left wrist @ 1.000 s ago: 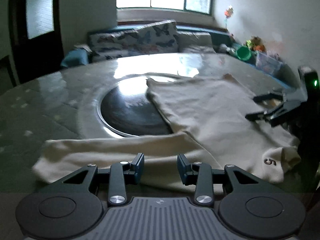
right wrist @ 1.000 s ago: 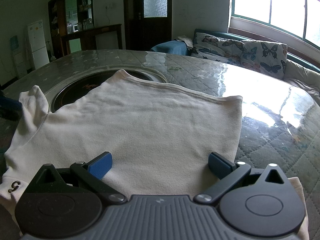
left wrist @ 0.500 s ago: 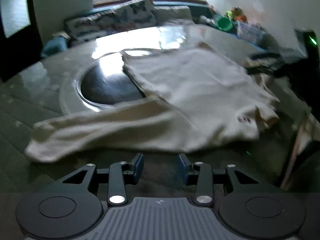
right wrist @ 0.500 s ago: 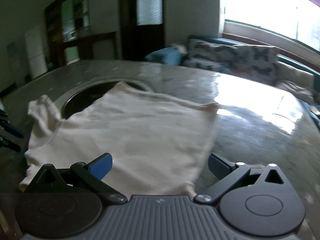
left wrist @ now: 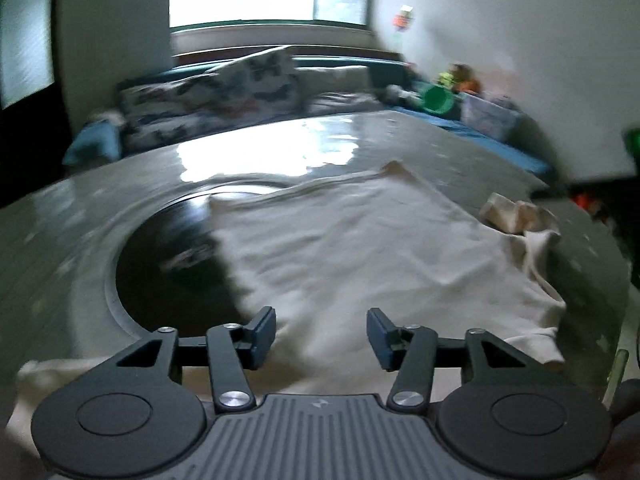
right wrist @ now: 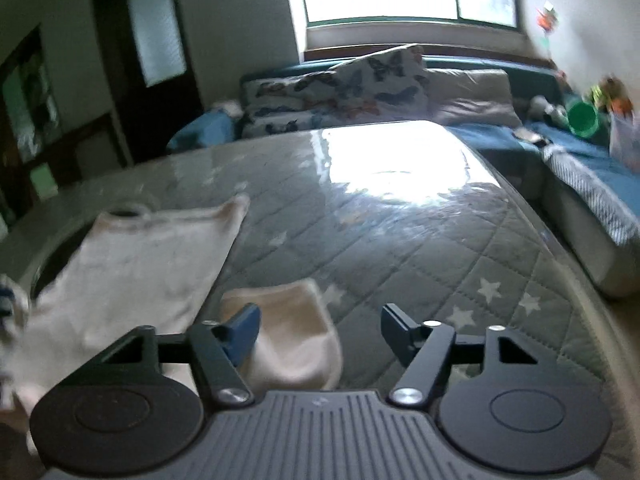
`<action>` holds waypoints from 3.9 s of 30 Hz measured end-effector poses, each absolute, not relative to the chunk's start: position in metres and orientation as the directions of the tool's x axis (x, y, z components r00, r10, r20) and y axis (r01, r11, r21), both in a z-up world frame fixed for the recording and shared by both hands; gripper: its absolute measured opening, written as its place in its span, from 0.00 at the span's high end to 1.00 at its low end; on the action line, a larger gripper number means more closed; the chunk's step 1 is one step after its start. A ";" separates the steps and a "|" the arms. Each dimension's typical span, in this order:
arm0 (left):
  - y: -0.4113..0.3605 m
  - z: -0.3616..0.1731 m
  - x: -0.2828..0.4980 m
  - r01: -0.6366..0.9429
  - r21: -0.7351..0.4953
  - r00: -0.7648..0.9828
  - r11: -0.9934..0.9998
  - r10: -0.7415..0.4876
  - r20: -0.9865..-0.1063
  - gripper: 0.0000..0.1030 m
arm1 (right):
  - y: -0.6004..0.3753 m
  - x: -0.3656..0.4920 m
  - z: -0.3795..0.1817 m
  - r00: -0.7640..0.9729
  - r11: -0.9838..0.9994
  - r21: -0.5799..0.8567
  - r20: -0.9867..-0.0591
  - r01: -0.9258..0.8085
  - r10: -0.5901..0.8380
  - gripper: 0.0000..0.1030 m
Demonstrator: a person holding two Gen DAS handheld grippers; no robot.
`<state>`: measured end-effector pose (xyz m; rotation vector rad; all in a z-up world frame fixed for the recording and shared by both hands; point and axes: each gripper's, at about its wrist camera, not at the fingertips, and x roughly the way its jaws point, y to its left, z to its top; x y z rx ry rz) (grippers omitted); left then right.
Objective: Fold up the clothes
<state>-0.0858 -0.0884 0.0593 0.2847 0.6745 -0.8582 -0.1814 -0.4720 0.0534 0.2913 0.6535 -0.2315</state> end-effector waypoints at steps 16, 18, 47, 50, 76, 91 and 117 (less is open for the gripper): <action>-0.163 0.026 -0.098 0.886 -0.032 0.312 0.462 -0.647 -0.696 0.44 | -0.405 -0.118 0.034 0.678 0.997 0.013 -0.734 0.076 -0.042 0.58; -0.162 0.027 -0.098 0.886 -0.034 0.311 0.462 -0.648 -0.695 0.43 | -0.402 -0.117 0.034 0.678 0.996 -0.020 -0.731 0.086 -0.074 0.75; -0.166 0.021 -0.101 0.911 0.002 0.298 0.412 -0.655 -0.694 0.31 | -0.500 -0.259 0.081 0.678 0.848 0.038 -0.619 0.529 -0.395 0.60; -0.167 0.020 -0.101 0.910 0.007 0.302 0.414 -0.654 -0.694 0.31 | -0.506 -0.235 0.074 0.678 0.866 0.050 -0.646 0.497 -0.352 0.59; -0.164 0.021 -0.104 0.914 0.014 0.302 0.406 -0.657 -0.690 0.24 | -0.455 -0.200 0.039 0.740 0.962 0.002 -0.640 0.272 -0.207 0.65; -0.163 0.018 -0.105 0.912 0.015 0.308 0.410 -0.659 -0.686 0.22 | -0.512 -0.211 0.021 0.653 0.861 0.021 -0.661 0.509 -0.370 0.60; -0.153 0.023 -0.108 0.887 -0.006 0.340 0.463 -0.660 -0.670 0.21 | -0.426 -0.190 0.035 0.745 0.963 0.022 -0.639 0.269 -0.193 0.57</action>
